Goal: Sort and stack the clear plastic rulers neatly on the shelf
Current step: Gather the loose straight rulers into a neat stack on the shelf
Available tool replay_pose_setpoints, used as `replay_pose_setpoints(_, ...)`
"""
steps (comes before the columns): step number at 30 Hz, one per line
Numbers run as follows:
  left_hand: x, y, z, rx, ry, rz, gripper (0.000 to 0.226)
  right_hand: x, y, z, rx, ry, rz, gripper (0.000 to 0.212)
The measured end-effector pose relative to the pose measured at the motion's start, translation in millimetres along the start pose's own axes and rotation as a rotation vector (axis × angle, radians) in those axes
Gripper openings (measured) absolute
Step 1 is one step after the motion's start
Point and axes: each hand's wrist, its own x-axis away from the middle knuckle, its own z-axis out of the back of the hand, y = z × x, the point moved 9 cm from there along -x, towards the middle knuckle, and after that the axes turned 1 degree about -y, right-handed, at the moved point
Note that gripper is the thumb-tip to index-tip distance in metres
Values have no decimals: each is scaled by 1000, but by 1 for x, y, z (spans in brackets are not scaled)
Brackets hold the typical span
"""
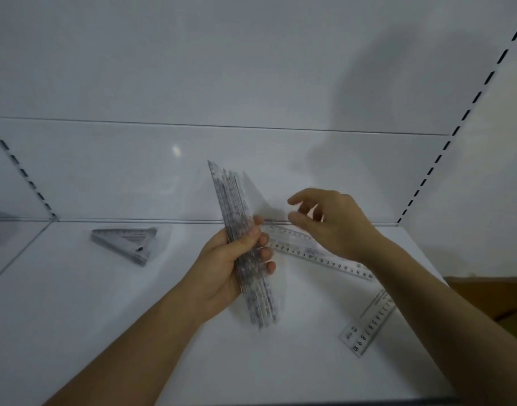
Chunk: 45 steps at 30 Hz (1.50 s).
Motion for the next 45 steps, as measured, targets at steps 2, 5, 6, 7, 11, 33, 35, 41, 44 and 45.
replay_pose_setpoints(2,-1,-1,0,1,-13,-2,35,4,23,-21,237,-260,-30,49)
replay_pose_setpoints(5,-2,-2,0,-7,-25,5,35,12,41,-37,303,-344,-68,55)
replay_pose_setpoints(6,-2,-3,0,-14,-24,8,35,12,41,-38,282,-314,-62,51)
replay_pose_setpoints(7,-2,-3,-1,-22,-20,10,35,11,41,-38,266,-290,-55,46)
replay_pose_setpoints(11,-2,-3,0,-48,-18,17,36,11,46,-41,131,-242,-74,31)
replay_pose_setpoints(33,3,-11,-15,-153,-81,77,36,6,-10,-19,-763,-58,-83,10)
replay_pose_setpoints(35,2,-12,-11,-162,-63,84,36,6,-5,-26,-707,-36,-64,16)
replay_pose_setpoints(41,-4,-18,-6,-143,-69,117,39,2,33,-27,-422,25,-112,22)
replay_pose_setpoints(44,-6,-17,-5,-140,-42,104,32,2,63,-22,8,-70,-131,33)
replay_pose_setpoints(45,-6,-17,-5,-144,-42,101,31,4,70,-24,95,-128,-145,38)
